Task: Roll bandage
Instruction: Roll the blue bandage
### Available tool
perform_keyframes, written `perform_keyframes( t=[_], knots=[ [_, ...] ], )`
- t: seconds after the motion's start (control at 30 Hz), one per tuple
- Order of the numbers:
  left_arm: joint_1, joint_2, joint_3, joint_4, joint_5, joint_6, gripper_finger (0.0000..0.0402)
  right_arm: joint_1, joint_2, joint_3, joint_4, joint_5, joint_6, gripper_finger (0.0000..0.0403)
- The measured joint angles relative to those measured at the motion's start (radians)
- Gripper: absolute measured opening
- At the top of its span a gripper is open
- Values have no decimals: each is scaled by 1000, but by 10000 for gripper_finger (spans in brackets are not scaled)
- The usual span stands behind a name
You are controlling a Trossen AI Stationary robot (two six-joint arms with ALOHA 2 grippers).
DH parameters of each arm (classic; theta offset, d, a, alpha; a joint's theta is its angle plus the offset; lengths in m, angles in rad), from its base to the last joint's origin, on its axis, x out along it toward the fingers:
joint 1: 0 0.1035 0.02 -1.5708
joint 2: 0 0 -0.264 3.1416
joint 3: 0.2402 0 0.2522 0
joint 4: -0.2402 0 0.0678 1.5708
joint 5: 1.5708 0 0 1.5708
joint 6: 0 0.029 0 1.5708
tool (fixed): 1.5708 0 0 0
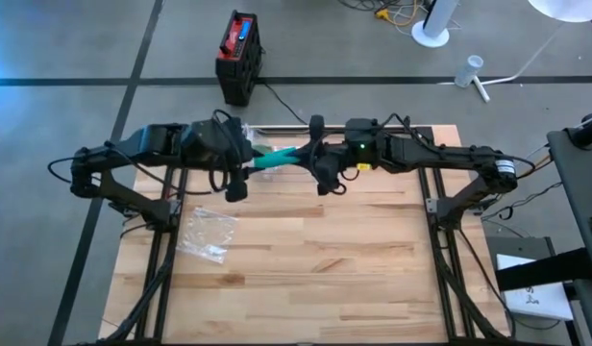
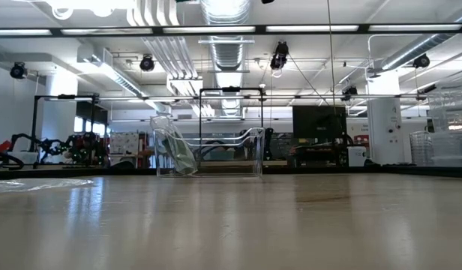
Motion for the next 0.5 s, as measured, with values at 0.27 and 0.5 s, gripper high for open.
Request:
perform_keyframes(
  t=[0.27,0.5],
  knots=[
    [25,5,37,29,293,-24,209,38,3,1,-5,26,-228,12],
    [26,7,37,39,280,-23,262,77,5,1,-15,153,-456,12]
  ],
)
